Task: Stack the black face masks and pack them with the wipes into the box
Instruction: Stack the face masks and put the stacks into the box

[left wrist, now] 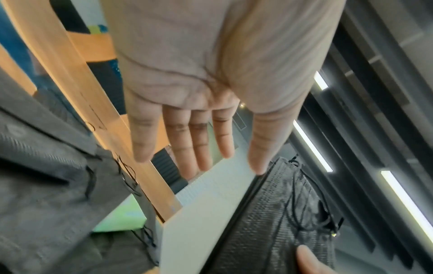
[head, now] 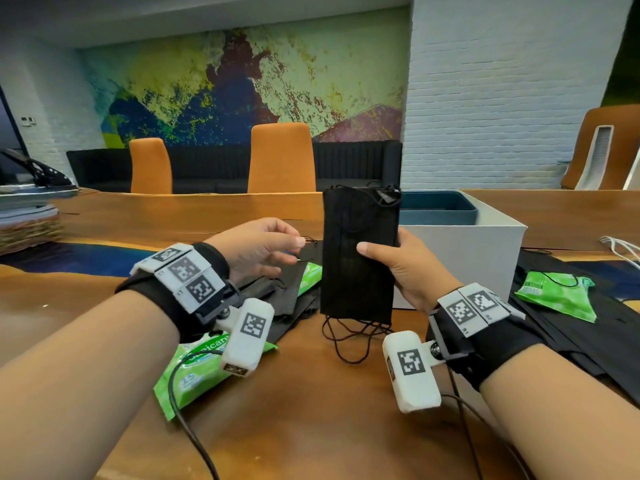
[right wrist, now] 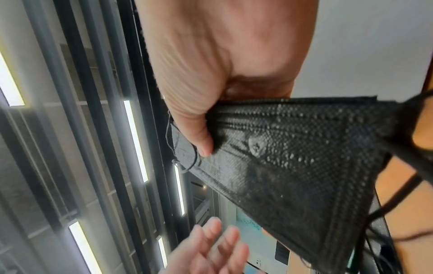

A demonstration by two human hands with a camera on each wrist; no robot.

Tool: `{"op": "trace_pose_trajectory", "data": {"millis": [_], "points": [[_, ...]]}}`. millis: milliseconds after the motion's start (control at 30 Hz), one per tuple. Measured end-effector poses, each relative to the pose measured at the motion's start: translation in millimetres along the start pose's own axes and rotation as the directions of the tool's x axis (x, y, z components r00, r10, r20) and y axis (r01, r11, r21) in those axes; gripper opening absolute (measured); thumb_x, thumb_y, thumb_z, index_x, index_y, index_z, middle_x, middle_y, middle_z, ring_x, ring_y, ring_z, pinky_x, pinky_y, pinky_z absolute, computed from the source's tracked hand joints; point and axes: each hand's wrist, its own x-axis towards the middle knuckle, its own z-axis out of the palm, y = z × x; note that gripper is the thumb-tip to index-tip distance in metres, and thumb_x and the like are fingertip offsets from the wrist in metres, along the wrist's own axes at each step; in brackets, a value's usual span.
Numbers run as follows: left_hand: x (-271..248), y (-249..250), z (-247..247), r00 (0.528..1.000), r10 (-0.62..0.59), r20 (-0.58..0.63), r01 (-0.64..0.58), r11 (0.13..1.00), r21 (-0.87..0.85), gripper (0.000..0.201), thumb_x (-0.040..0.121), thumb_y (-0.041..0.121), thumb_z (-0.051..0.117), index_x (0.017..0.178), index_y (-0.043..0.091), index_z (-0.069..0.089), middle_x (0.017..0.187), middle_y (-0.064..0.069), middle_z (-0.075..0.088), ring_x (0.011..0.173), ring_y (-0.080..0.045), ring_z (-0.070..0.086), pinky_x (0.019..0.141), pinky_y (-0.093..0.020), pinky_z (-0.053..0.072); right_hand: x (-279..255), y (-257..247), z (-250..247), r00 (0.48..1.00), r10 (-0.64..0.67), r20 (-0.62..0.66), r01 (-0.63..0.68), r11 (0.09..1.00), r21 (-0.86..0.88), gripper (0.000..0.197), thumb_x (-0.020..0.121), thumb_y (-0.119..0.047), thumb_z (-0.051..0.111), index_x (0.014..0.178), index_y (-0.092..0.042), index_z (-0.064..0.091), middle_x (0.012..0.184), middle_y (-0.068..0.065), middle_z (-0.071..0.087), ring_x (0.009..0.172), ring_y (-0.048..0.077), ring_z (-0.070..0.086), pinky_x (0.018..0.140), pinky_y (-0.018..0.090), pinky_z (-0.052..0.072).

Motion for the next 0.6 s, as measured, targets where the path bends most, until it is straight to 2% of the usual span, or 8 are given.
{"op": "trace_pose_trajectory", "data": {"millis": [100, 167, 233, 300, 433, 467, 533, 600], "points": [[1.5, -6.4, -8.5, 0.994, -0.106, -0.027, 0.109, 0.959, 0.262, 0.017, 0.085, 0.023, 0.068, 0.097, 0.019, 0.056, 0.097, -0.002, 0.061, 0.087, -0.016, 0.056, 0.091, -0.04, 0.045, 0.6, -1.8, -2.5, 1.0, -0.004, -0.023, 0.004, 1.0, 0.006, 0.027, 0.086, -0.006, 0.064, 0.112, -0.015, 0.06, 0.111, 0.008, 0.068, 0.103, 0.022, 0.065, 0.085, 0.034, 0.053], [2.7, -10.4, -7.7, 0.985, -0.165, -0.048, 0.169, 0.889, 0.426, 0.022, 0.085, 0.027, 0.069, 0.102, 0.02, 0.057, 0.099, -0.002, 0.059, 0.088, -0.015, 0.053, 0.084, -0.036, 0.046, -0.3, -2.2, -2.6, 1.0, -0.007, -0.03, 0.007, 1.0, 0.006, 0.024, 0.086, -0.007, 0.064, 0.108, -0.018, 0.06, 0.11, 0.006, 0.068, 0.102, 0.021, 0.065, 0.083, 0.032, 0.054], [4.2, -12.5, -5.3, 0.981, -0.18, -0.072, 0.189, 0.796, 0.575, 0.027, 0.086, 0.03, 0.068, 0.108, 0.02, 0.058, 0.097, -0.001, 0.055, 0.089, -0.017, 0.05, 0.078, -0.031, 0.047, -1.2, -2.0, -1.7, 1.0, -0.011, -0.028, 0.011, 1.0, -0.008, 0.023, 0.086, -0.007, 0.064, 0.106, -0.019, 0.06, 0.109, 0.006, 0.069, 0.101, 0.02, 0.066, 0.08, 0.03, 0.054], [7.2, -15.1, -3.6, 0.976, -0.191, -0.102, 0.207, 0.693, 0.69, 0.032, 0.086, 0.032, 0.067, 0.113, 0.021, 0.055, 0.098, 0.001, 0.053, 0.093, -0.017, 0.049, 0.081, -0.03, 0.045, -1.9, -1.6, -0.3, 1.0, -0.013, -0.018, 0.013, 1.0, -0.027, 0.022, 0.087, -0.008, 0.064, 0.106, -0.018, 0.06, 0.108, 0.006, 0.068, 0.1, 0.019, 0.066, 0.08, 0.029, 0.054], [17.4, -23.4, -2.8, 0.957, -0.232, -0.172, 0.268, 0.495, 0.827, 0.026, 0.084, 0.034, 0.069, 0.101, 0.021, 0.055, 0.097, 0.001, 0.053, 0.084, -0.015, 0.051, 0.073, -0.027, 0.04, -1.6, -0.6, 1.5, 1.0, -0.008, -0.022, 0.007, 0.998, -0.058, 0.023, 0.086, -0.01, 0.065, 0.108, -0.016, 0.06, 0.109, 0.007, 0.068, 0.103, 0.021, 0.064, 0.089, 0.036, 0.053], [20.4, -25.5, -1.2, 0.951, -0.255, -0.175, 0.274, 0.434, 0.858, 0.033, 0.084, 0.035, 0.068, 0.111, 0.019, 0.056, 0.105, 0.0, 0.056, 0.091, -0.016, 0.055, 0.077, -0.027, 0.043, -1.3, -0.4, 1.2, 1.0, -0.008, -0.02, 0.007, 0.998, -0.06, 0.024, 0.086, -0.01, 0.065, 0.108, -0.016, 0.06, 0.11, 0.007, 0.068, 0.103, 0.021, 0.064, 0.09, 0.036, 0.052], [25.2, -26.9, 2.7, 0.941, -0.284, -0.182, 0.269, 0.307, 0.913, 0.056, 0.087, 0.038, 0.065, 0.133, 0.013, 0.046, 0.129, -0.004, 0.054, 0.116, -0.021, 0.054, 0.093, -0.03, 0.044, -1.3, -0.6, 0.4, 1.0, -0.006, -0.014, 0.005, 0.998, -0.061, 0.023, 0.086, -0.01, 0.064, 0.108, -0.017, 0.06, 0.109, 0.006, 0.068, 0.102, 0.02, 0.065, 0.087, 0.034, 0.053], [27.7, -28.0, 3.2, 0.937, -0.289, -0.197, 0.272, 0.245, 0.931, 0.059, 0.087, 0.036, 0.065, 0.136, 0.01, 0.044, 0.134, -0.007, 0.052, 0.122, -0.023, 0.052, 0.096, -0.03, 0.043, -1.4, -1.1, -0.4, 1.0, -0.008, -0.006, 0.008, 0.999, -0.053, 0.02, 0.087, -0.01, 0.063, 0.104, -0.019, 0.06, 0.106, 0.005, 0.068, 0.1, 0.018, 0.065, 0.083, 0.03, 0.053]]}}
